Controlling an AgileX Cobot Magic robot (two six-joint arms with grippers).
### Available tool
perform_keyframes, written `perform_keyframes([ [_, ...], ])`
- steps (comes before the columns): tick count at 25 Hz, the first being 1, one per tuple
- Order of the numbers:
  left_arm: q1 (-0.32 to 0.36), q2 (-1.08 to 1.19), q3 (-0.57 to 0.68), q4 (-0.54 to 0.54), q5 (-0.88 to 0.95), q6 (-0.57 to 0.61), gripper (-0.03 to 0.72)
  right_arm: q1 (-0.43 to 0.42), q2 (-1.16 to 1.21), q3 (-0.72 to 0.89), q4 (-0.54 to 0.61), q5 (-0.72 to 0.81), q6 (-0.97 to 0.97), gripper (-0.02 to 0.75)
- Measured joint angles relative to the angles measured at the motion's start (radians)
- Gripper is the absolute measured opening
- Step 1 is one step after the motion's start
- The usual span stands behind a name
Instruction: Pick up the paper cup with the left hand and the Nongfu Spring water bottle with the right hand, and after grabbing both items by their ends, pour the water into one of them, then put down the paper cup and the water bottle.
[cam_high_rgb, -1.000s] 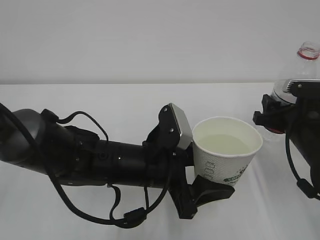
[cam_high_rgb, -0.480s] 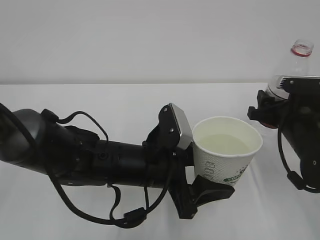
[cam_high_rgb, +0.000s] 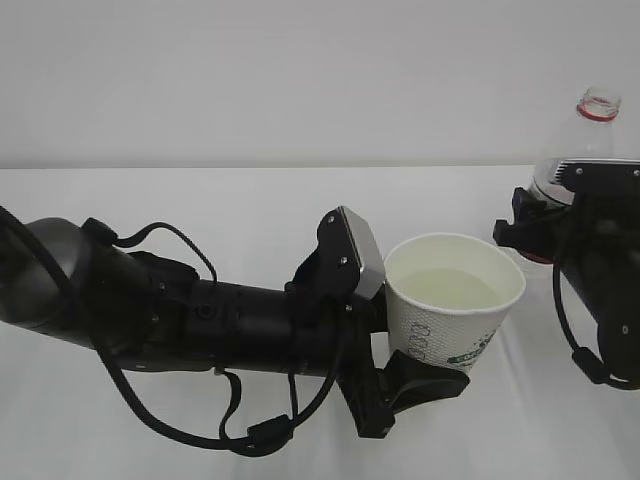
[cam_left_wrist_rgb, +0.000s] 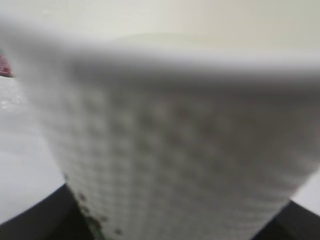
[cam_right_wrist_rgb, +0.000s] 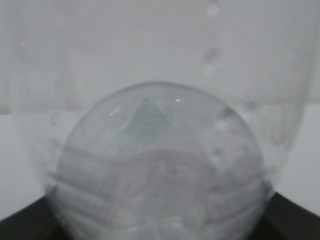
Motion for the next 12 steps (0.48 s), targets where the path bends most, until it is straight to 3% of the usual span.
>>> perform_keyframes([
  [12,0.0,0.0,0.0,0.0,0.002,0.0,0.513,0.0,0.02,0.0,0.0,0.0,0.0,0.494],
])
